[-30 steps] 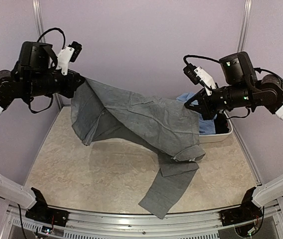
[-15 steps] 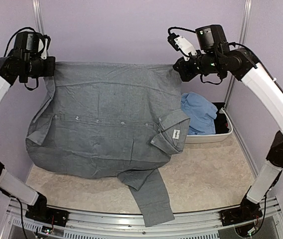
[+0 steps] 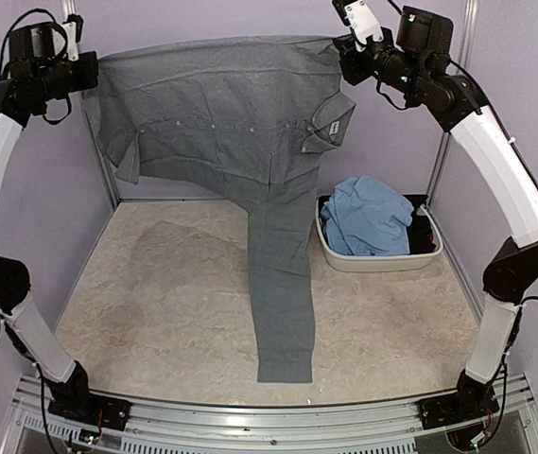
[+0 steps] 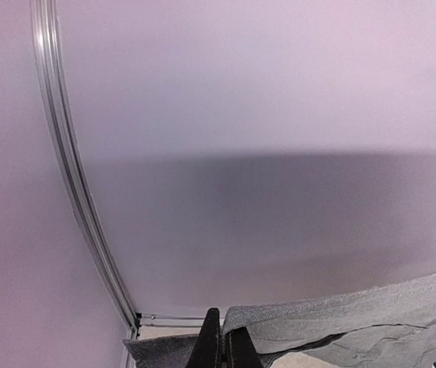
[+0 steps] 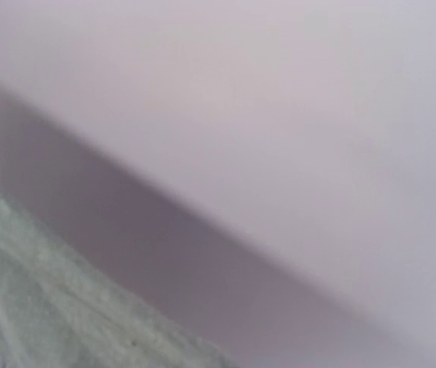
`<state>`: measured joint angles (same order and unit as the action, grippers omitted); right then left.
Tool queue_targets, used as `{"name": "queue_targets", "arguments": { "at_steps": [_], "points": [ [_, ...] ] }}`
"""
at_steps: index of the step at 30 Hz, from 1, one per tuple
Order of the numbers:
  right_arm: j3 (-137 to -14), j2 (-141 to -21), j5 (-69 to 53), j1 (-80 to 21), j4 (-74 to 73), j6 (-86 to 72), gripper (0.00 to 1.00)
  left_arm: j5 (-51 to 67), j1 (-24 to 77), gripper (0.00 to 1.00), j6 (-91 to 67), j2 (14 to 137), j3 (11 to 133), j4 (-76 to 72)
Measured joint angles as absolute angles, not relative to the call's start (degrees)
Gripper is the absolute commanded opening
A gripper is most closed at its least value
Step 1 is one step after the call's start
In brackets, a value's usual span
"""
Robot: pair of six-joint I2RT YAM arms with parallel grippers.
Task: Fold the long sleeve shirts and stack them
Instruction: Flatten out the flattened shirt at the center of the board.
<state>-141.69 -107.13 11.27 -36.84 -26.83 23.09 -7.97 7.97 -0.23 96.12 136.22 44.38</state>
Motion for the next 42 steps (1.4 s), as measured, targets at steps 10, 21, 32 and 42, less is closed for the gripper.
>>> {"name": "queue_targets", "arguments": {
  "at_steps": [10,21,32,42],
  "points": [
    [-119.2,-88.3,4.4,-38.9,-20.6,21.1,0.0,2.9,7.9,0.0,-1.7,68.7,113.7,33.7],
    [-111.1,-79.3,-0.2,-38.8,-26.2,15.5,0.0,6.7,7.4,0.0,-2.3,68.3,111.7,39.2],
    [-128.7,-78.9,-10.7,-38.8,-52.8,8.8,0.0,18.3,8.0,0.0,-1.8,55.6,105.6,45.3],
    [-129.1,-91.6,-3.6,-33.3,-58.7,7.9,0.0,12.1,6.8,0.0,-1.8,71.9,105.8,47.6]
  ]
}}
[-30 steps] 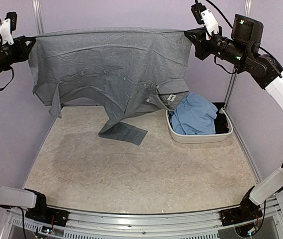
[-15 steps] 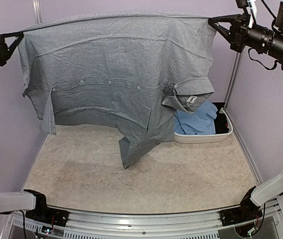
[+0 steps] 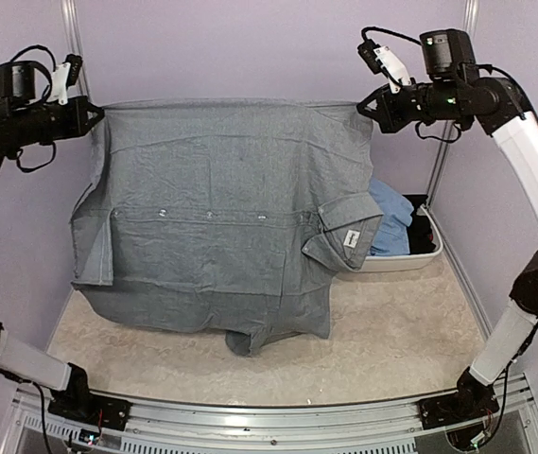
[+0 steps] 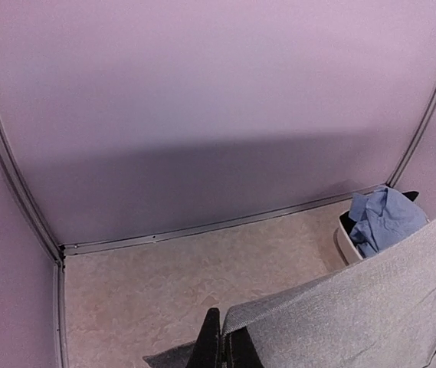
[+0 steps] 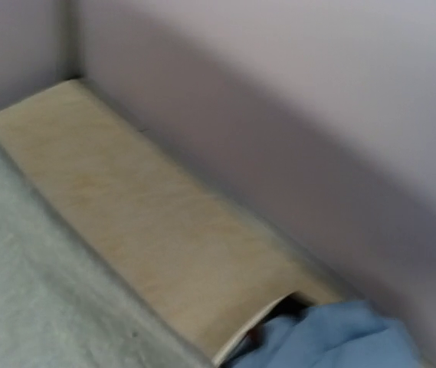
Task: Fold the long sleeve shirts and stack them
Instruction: Flatten out the flattened shirt at the center of the board.
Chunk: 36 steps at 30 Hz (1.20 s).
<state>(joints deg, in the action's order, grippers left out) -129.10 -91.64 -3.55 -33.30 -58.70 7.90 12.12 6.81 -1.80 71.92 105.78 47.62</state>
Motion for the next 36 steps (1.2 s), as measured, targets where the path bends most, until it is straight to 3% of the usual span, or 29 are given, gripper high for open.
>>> {"name": "queue_targets", "arguments": {
  "at_steps": [5,8,16,21,27,32,36],
  "points": [
    [-141.6,-107.9,-0.1,-28.3,-51.4,9.7,0.0,11.8,4.4,0.0,-3.1,95.6,124.6,47.0],
    [-142.5,-110.3,0.4,-27.0,-45.0,11.0,0.0,12.5,4.1,0.0,-4.5,105.6,137.3,45.1],
    [-143.8,-102.5,-4.3,-27.8,-31.2,12.8,0.0,20.9,2.0,0.0,-8.7,96.2,136.8,35.1],
    [-134.8,-92.4,-9.2,-28.9,-27.3,12.8,0.0,26.0,1.4,0.0,-8.2,78.8,125.5,26.5],
    [-104.1,-76.3,-11.8,-29.2,-22.4,12.1,0.0,25.7,2.7,0.0,-4.4,62.1,91.5,18.8],
    [-79.5,-65.7,-11.7,-28.0,-22.3,8.8,0.0,15.6,13.3,0.0,-3.4,59.7,67.8,22.1],
    [-67.3,-58.7,-12.3,-27.2,-23.7,6.0,0.0,6.2,28.3,0.0,-4.9,59.7,61.2,27.2]
  ]
}}
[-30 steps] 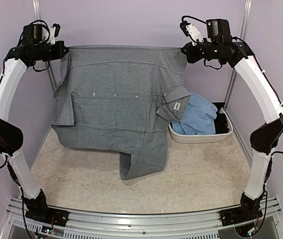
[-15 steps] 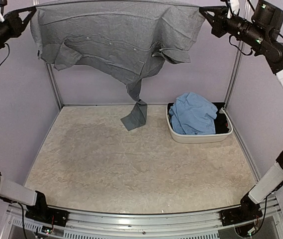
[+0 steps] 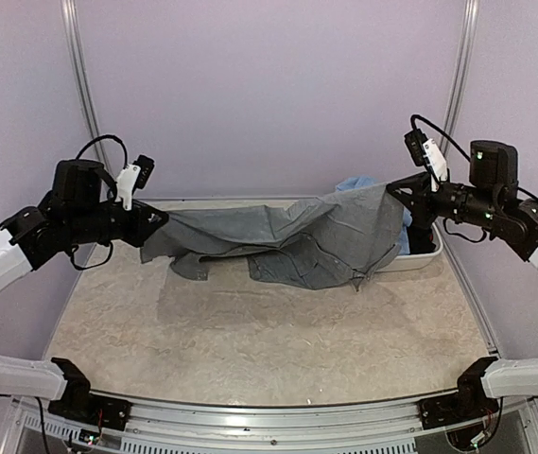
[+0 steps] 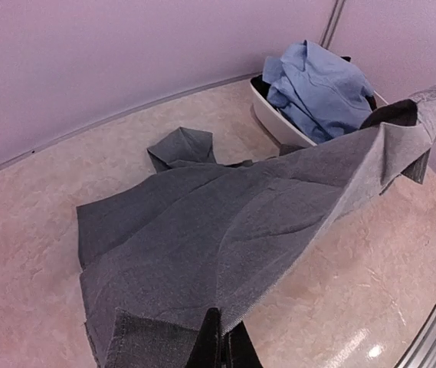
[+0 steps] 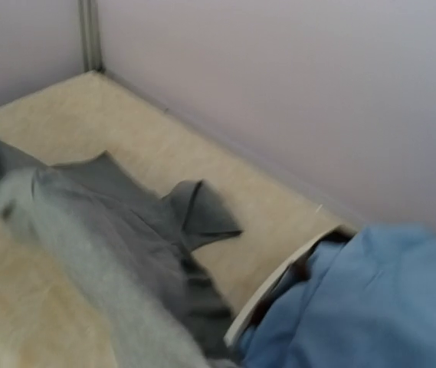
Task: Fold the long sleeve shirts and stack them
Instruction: Flatten out the flattened shirt at the center of the board.
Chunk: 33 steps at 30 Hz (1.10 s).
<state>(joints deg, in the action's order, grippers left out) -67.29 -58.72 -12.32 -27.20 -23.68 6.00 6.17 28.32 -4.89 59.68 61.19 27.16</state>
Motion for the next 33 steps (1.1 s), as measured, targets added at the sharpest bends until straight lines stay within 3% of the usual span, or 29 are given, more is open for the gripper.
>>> {"name": "queue_targets", "arguments": {
  "at_steps": [9,17,24,33],
  "points": [
    [-57.4,-51.4,-18.3,-27.2,-26.1,1.0,0.0,-6.8,50.4,0.0,-11.9,64.8,63.0,39.3],
    [-54.8,-52.2,-18.3,-27.9,-36.1,-7.6,0.0,-8.8,67.4,0.0,-24.3,72.4,57.7,47.6],
    [-50.0,-54.3,-16.2,-28.0,-46.2,-17.9,0.0,-5.5,71.6,0.0,-32.2,73.3,48.1,53.8],
    [-44.5,-54.8,-15.6,-31.6,-53.7,-23.4,0.03,-0.1,73.0,0.06,-33.3,78.2,44.3,52.2]
  ]
}}
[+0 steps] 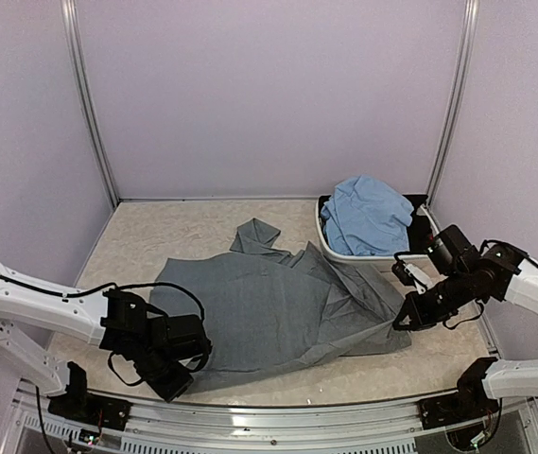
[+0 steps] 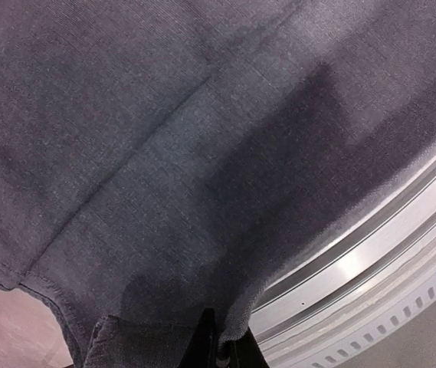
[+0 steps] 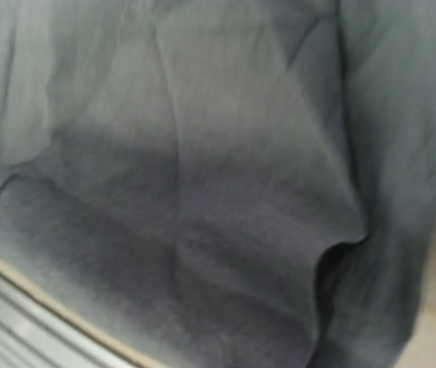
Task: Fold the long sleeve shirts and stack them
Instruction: Flatten out the flattened shirt at the center of the board.
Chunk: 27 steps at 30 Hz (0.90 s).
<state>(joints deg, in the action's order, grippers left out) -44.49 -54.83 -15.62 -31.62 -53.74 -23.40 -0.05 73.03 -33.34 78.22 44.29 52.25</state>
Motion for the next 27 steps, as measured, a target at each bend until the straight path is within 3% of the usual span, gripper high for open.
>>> {"name": "queue_targets", "arguments": {
  "at_steps": [5,8,9,10,12,15,17,27],
  "points": [
    [-40.6,-55.0,-15.8,-37.0,-53.8,-27.7,0.12,3.8,73.6,0.09,-33.8,79.9,43.8,50.2],
    [-38.6,-55.2,-15.9,-40.8,-53.8,-30.3,0.24,6.2,74.8,0.25,-33.9,80.9,43.7,49.8],
    [-38.5,-55.5,-15.9,-41.7,-54.0,-31.1,0.32,6.8,75.1,0.33,-33.6,81.1,43.7,49.8],
    [-38.5,-55.9,-15.8,-42.3,-53.9,-31.7,0.5,7.4,75.2,0.41,-33.4,81.2,43.7,49.8],
    [-38.5,-56.5,-15.3,-43.2,-54.2,-32.7,0.76,8.3,75.4,0.57,-33.3,81.3,43.7,49.8],
    [-39.7,-56.9,-14.0,-43.8,-55.5,-33.6,0.98,8.9,75.4,0.8,-33.1,81.4,43.7,49.8],
    [-41.8,-56.9,-13.6,-44.2,-56.5,-33.9,0.99,8.7,75.4,0.98,-33.0,81.4,44.2,50.1],
    [-51.4,-57.1,-10.4,-44.7,-57.6,-32.4,0.99,7.3,70.7,0.99,-32.0,74.5,49.5,49.3]
  ]
}}
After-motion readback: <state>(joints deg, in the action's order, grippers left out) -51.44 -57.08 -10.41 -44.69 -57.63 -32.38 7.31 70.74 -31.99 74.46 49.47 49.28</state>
